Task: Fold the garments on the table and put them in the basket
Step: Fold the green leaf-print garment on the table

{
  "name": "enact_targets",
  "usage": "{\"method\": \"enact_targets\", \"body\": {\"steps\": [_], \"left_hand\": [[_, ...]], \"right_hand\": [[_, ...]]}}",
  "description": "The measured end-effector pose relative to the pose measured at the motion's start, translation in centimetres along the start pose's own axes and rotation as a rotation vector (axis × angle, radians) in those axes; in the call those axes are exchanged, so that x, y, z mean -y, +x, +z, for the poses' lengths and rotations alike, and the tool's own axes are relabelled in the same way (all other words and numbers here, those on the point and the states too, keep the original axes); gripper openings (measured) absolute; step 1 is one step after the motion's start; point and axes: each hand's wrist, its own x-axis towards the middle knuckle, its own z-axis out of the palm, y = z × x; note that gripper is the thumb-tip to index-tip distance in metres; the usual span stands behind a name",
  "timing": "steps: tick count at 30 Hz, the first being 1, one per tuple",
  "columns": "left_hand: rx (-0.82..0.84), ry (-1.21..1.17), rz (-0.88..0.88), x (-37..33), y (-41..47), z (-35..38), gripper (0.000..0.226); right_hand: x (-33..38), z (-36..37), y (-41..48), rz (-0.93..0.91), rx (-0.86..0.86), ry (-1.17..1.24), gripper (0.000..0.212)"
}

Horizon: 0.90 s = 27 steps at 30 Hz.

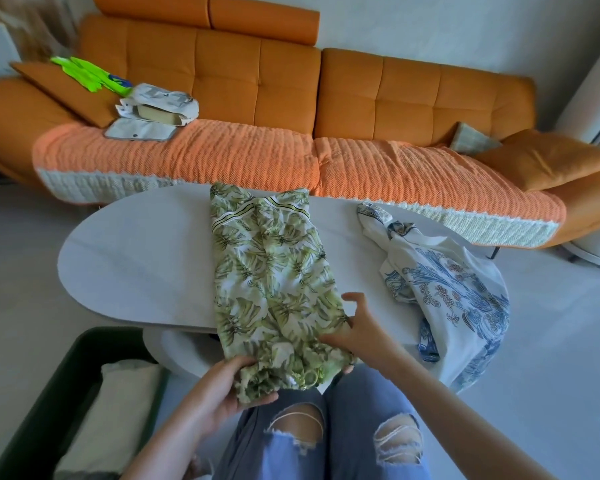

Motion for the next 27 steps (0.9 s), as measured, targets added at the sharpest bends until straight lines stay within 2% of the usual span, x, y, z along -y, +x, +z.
{"method": "enact_targets", "body": {"steps": [3, 5, 9, 12, 14, 16, 19, 20, 22, 23, 24, 27], "left_hand": [[0.011, 0.095, 0.013, 0.2, 0.0, -0.3, 0.023], [0.022, 0.155, 0.01, 0.5, 0.1, -0.4, 0.029], [0.009, 0.202, -0.002, 0.6, 0.1, -0.5, 0.033], [0.009, 0.377, 0.033, 0.8, -0.4, -0.1, 0.028], [0.007, 0.457, 0.058, 0.7, -0.4, 0.0, 0.04], [0.025, 0.51, 0.069, 0.5, -0.6, -0.4, 0.051], [-0.085, 0.515, 0.11, -0.5, 0.3, -2.1, 0.074], [-0.134, 0.459, 0.099, -0.6, 0.6, -2.7, 0.065], [-0.206, 0.417, 0.126, -0.7, 1.1, -3.8, 0.033], [-0.247, 0.507, 0.195, -0.6, 1.2, -4.3, 0.02], [-0.291, 0.658, 0.268, -0.4, 0.9, -4.7, 0.016], [-0.43, 1.209, 0.654, 1.1, 0.9, -6.9, 0.072]], "right_hand": [[0.1, 0.5, -0.6, -0.165, 0.052, -0.688, 0.08], [-0.2, 0.5, -0.8, -0.246, 0.059, -0.907, 0.077], [-1.0, 0.5, 0.4, -0.53, 0.13, -0.959, 0.071], [-2.6, 2.0, 0.7, -0.578, 0.263, -1.021, 0.085], [-3.5, 2.8, 0.5, -0.576, 0.271, -1.041, 0.088], [-3.0, 2.4, 0.4, -0.544, 0.254, -0.954, 0.08], [-1.7, 0.2, 0.9, -0.563, 0.173, -0.726, 0.052], [-1.7, -0.9, 1.3, -0.583, 0.126, -0.669, 0.045], [-2.1, -3.1, 2.0, -0.572, 0.078, -0.684, 0.071], [-2.6, -4.0, 2.3, -0.56, 0.088, -0.765, 0.085], [-3.1, -4.8, 2.5, -0.589, 0.107, -0.856, 0.092], [-4.5, -5.0, 3.7, -0.762, 0.189, -1.053, 0.093]]}}
